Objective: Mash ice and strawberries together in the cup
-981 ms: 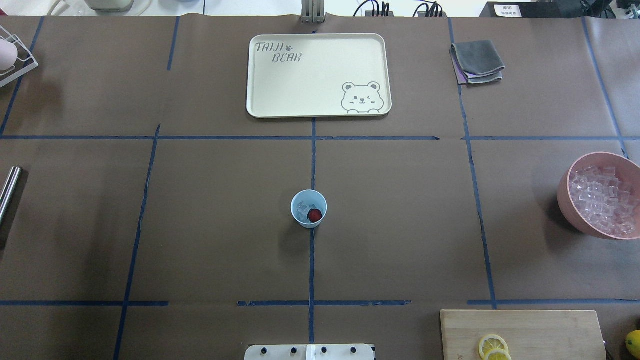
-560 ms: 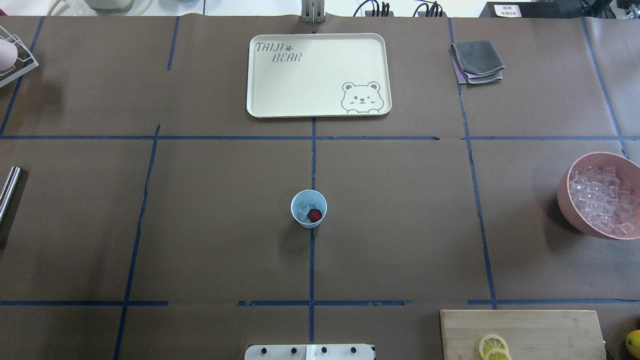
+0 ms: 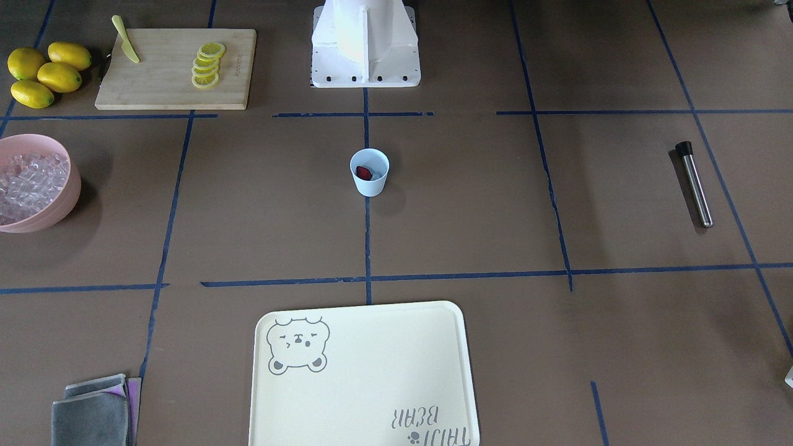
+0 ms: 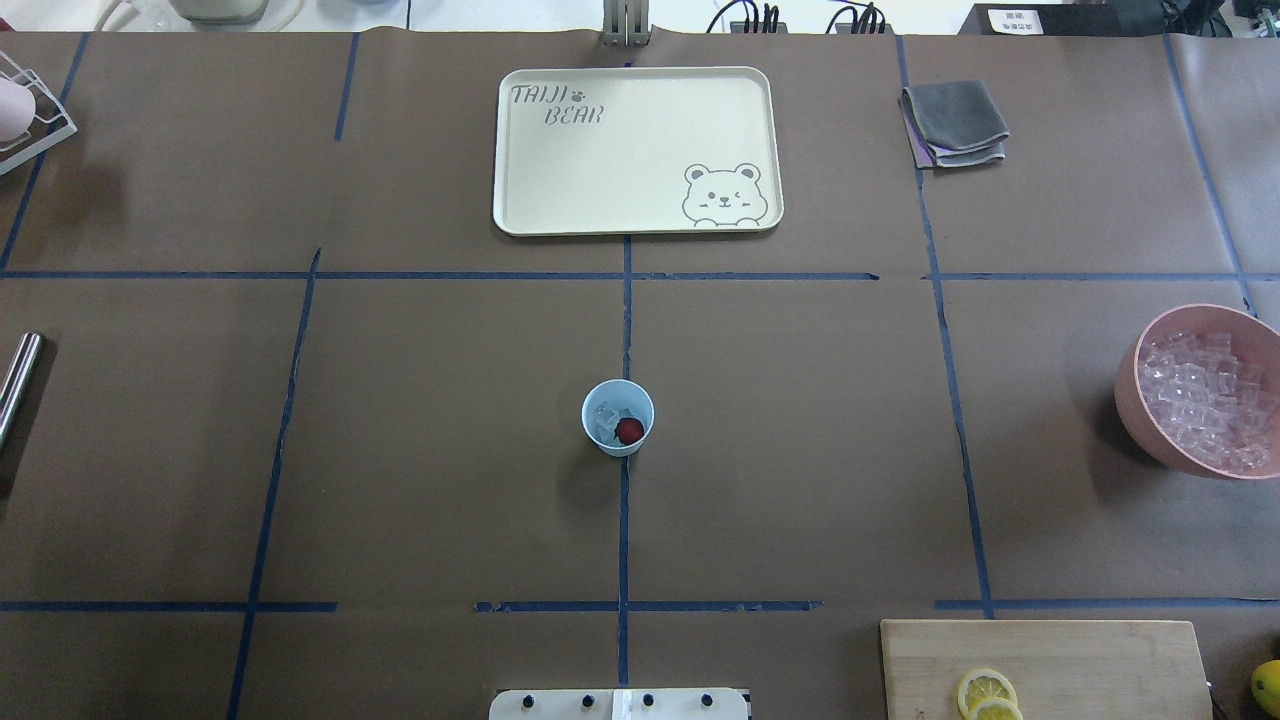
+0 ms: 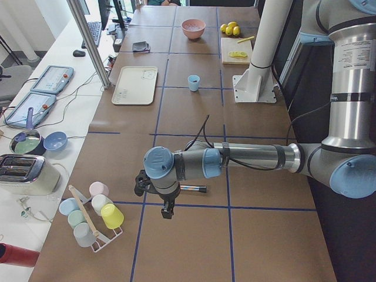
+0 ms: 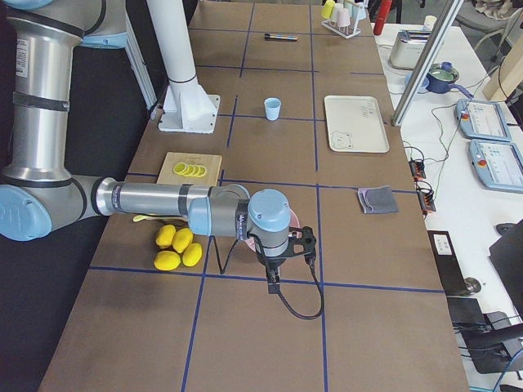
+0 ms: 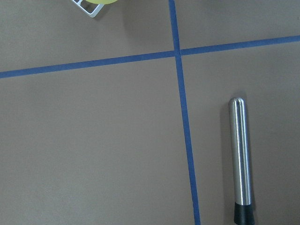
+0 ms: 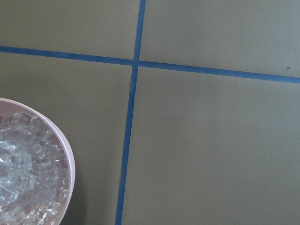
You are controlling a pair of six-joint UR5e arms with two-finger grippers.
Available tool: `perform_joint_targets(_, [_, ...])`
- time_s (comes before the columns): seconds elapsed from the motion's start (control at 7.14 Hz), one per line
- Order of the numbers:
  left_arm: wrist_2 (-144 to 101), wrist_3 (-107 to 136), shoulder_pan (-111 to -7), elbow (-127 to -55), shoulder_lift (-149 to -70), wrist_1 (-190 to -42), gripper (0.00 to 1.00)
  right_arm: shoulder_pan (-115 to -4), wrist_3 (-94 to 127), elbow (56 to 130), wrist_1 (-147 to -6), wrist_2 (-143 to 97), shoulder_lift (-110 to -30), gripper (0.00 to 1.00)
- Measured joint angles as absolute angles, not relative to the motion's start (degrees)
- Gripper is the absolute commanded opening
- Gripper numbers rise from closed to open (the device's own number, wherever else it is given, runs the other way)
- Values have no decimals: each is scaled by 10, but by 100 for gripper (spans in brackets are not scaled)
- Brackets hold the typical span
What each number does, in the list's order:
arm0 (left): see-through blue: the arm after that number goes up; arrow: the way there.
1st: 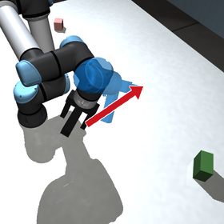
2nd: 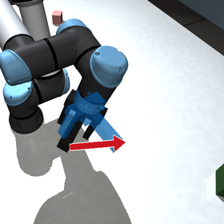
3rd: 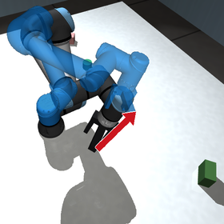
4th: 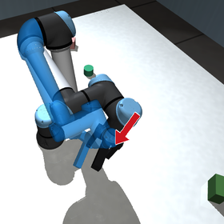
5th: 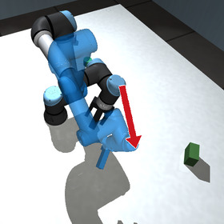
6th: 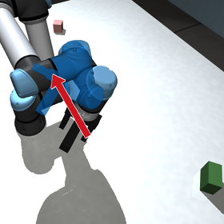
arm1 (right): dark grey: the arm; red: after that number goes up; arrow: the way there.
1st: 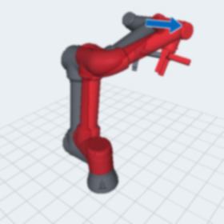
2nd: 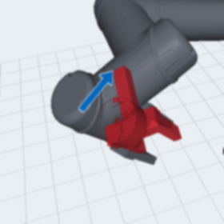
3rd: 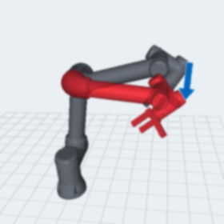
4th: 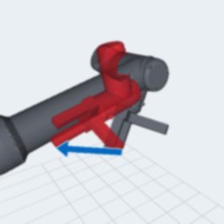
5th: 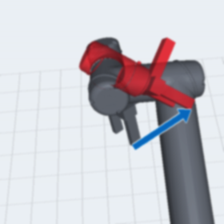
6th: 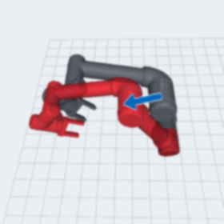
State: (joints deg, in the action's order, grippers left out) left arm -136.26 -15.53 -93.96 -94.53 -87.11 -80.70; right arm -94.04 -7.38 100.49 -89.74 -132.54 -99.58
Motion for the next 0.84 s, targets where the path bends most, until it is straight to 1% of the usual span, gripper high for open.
perform_joint_targets(0.84, [-1319, -159, -939, -954, -857, -814, 100, -940, -73, 1004, -897, -1325, -998, 99])
